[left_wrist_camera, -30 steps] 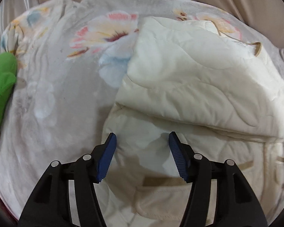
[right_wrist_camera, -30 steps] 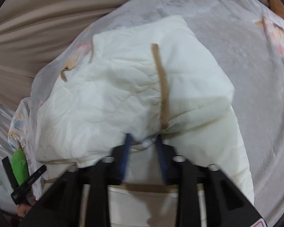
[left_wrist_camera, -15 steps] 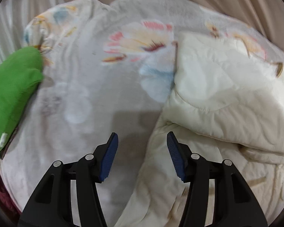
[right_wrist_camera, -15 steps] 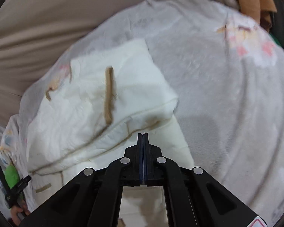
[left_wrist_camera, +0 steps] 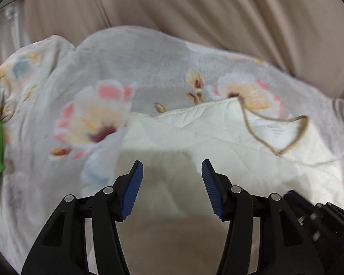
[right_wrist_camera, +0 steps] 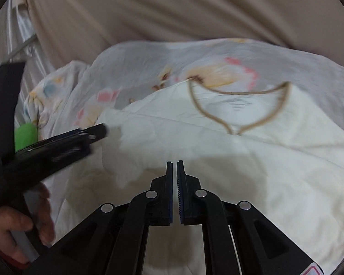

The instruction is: Fold large clothes

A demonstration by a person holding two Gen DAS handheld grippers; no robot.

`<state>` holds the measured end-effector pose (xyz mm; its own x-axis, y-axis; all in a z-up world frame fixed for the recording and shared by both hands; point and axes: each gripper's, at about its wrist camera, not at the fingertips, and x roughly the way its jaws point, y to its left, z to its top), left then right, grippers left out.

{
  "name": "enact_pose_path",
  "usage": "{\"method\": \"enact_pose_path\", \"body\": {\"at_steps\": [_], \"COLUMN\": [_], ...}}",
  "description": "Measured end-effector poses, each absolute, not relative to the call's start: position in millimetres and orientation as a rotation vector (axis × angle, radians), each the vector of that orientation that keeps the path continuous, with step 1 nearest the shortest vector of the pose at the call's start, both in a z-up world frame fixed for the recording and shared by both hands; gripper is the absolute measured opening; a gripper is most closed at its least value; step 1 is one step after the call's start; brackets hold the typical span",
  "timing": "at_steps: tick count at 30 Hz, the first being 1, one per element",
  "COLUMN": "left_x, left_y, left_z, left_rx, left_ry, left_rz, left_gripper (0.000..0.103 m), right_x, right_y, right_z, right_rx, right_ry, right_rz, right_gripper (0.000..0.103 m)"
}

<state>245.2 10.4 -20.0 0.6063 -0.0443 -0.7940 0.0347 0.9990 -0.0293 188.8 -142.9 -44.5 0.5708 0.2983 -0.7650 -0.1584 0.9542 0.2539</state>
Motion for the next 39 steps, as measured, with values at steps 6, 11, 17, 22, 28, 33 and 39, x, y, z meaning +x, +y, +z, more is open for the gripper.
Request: {"method": "enact_pose_path", "body": {"at_steps": [6,11,17,22,28,33,39], "left_x": [272,273,243,206,198,240,296], "left_y": [33,69,60,36,72,63,22], "left_z": [-62,-75,-43,-58,-39,-12,-37], "left_rx": [0.034,-0.018,-0.072,0.054,0.024,-0.068,-0.064], "left_ry": [0.964,0.989,0.958,1.015,0.975,0.896,0.948], "left_rz": [0.049,0.074,0.044,-0.004,0.066,0.054,0.029], "left_gripper": [0.058,0.065,0.060,0.062,0.059,0.059,0.059], "right_x": [201,148,103,92,70,157,264], "right_y": [-196,-329,-326,-302,-345,-276,-181], "right_z": [-77,-78,-40,-82,-52,-28,-68], "right_rx": [0.152,0.351,0.390,0.308,0.392,0.320,0.244], "right_ry": [0.967,0.939,0.855,0.987,0.910,0.864,0.953], "right_rz": [0.172,-0.136,-0.159,-0.087,-0.225,0.016,0.203], "right_gripper": [0.000,0.000,0.011,0.000,0.010,0.009,0.009]}}
